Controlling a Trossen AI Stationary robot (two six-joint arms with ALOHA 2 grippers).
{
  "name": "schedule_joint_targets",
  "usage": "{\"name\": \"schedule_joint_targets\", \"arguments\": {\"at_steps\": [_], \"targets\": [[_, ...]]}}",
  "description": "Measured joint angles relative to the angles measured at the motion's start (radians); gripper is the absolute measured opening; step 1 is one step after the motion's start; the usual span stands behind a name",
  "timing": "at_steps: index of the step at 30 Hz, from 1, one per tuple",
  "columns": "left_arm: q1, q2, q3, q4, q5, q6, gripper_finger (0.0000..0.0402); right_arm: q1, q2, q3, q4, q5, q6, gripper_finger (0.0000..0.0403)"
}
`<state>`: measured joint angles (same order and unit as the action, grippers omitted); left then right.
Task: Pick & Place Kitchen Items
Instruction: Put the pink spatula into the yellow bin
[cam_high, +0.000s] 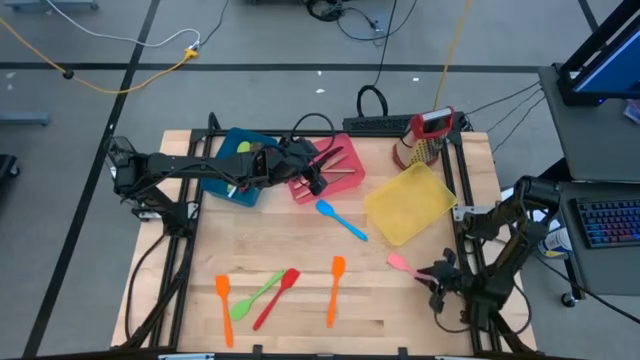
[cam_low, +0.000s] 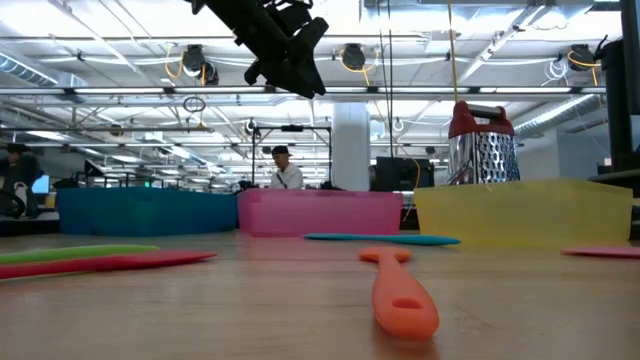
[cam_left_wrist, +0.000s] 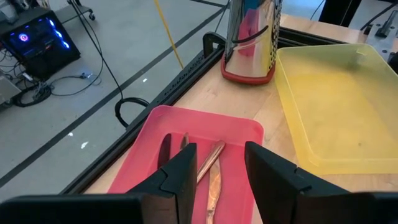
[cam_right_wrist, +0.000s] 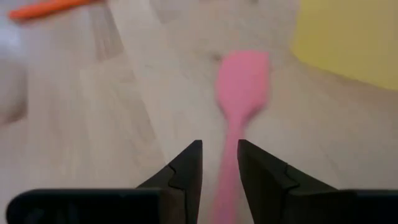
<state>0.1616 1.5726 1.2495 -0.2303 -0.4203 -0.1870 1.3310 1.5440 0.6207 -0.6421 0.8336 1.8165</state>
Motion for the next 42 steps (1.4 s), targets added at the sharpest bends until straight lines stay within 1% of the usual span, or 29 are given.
{"name": "schedule_joint_targets", "arguments": {"at_steps": [3, 6, 13, 15, 19, 22, 28, 33, 35, 39, 42], "targets": [[0.0, 0.0, 0.0, 0.001, 0.0, -0.006, 0.014, 0.003, -0.002, -0.058, 0.114, -0.029, -0.026, 0.0098], [0.0, 0.0, 0.0, 0.001, 0.0, -0.01, 0.014, -0.007, -0.001, -0.09, 0.179, -0.044, -0.07, 0.0098], [0.0, 0.0, 0.0, 0.001, 0.0, -0.026, 0.014, -0.06, 0.008, -0.094, 0.186, -0.053, -0.226, 0.0098], [0.0, 0.0, 0.0, 0.001, 0.0, -0.026, 0.014, -0.078, 0.025, -0.093, 0.183, -0.058, -0.227, 0.0098], [0.0, 0.0, 0.0, 0.001, 0.0, -0.026, 0.014, -0.101, 0.079, -0.094, 0.176, -0.055, -0.159, 0.0097], [0.0, 0.0, 0.0, 0.001, 0.0, -0.026, 0.014, -0.121, 0.138, -0.094, 0.176, -0.033, -0.13, 0.0084], [0.0, 0.0, 0.0, 0.002, 0.0, -0.025, 0.014, -0.149, 0.22, -0.094, 0.205, 0.012, -0.12, 0.0021], [0.0, 0.0, 0.0, 0.003, 0.0, -0.025, 0.014, -0.157, 0.234, -0.096, 0.226, 0.077, -0.099, 0.0019], [0.0, 0.0, 0.0, 0.002, 0.0, -0.025, 0.014, -0.171, 0.235, -0.095, 0.232, 0.077, -0.094, 0.002], [0.0, 0.0, 0.0, 0.003, 0.0, -0.024, 0.014, -0.204, 0.234, -0.095, 0.272, 0.09, -0.17, 0.002], [0.0, 0.0, 0.0, 0.003, 0.0, -0.024, 0.014, -0.222, 0.235, -0.096, 0.33, 0.138, -0.218, 0.0019]]}}
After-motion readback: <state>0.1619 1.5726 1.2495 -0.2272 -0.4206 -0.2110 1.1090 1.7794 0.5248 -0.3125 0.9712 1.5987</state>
